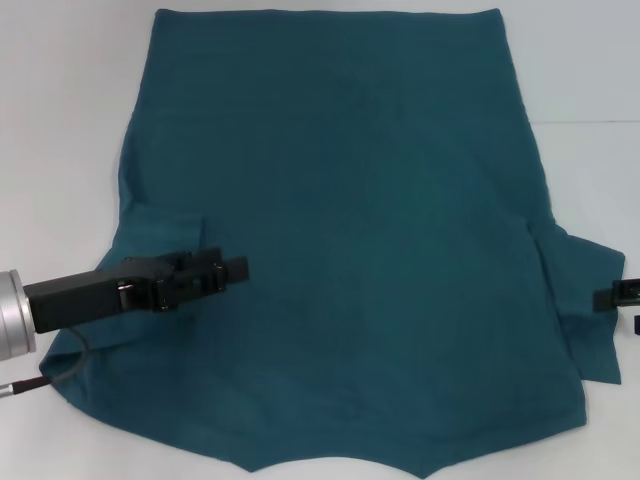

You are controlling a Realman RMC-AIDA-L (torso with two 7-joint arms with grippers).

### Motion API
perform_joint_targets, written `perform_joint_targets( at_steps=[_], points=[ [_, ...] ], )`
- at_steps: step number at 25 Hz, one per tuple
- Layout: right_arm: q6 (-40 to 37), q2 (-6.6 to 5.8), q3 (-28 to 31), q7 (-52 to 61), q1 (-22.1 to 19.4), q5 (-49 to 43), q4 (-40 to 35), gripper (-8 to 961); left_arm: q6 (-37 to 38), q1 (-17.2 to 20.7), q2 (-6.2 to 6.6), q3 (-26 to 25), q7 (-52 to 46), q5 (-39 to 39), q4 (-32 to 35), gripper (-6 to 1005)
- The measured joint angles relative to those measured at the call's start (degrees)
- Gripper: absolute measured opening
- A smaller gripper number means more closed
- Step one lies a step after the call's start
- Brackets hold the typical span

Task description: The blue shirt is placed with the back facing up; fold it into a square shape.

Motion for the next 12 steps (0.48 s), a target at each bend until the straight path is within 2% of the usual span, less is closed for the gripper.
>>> perform_joint_targets(
  at_steps=[12],
  points=[
    [1.17,0.38,-0.20,0.01,0.59,-0.08,0.21,804,0.31,0.19,0.10,-0.68,-0.07,0.00,0.00,632]
  ],
)
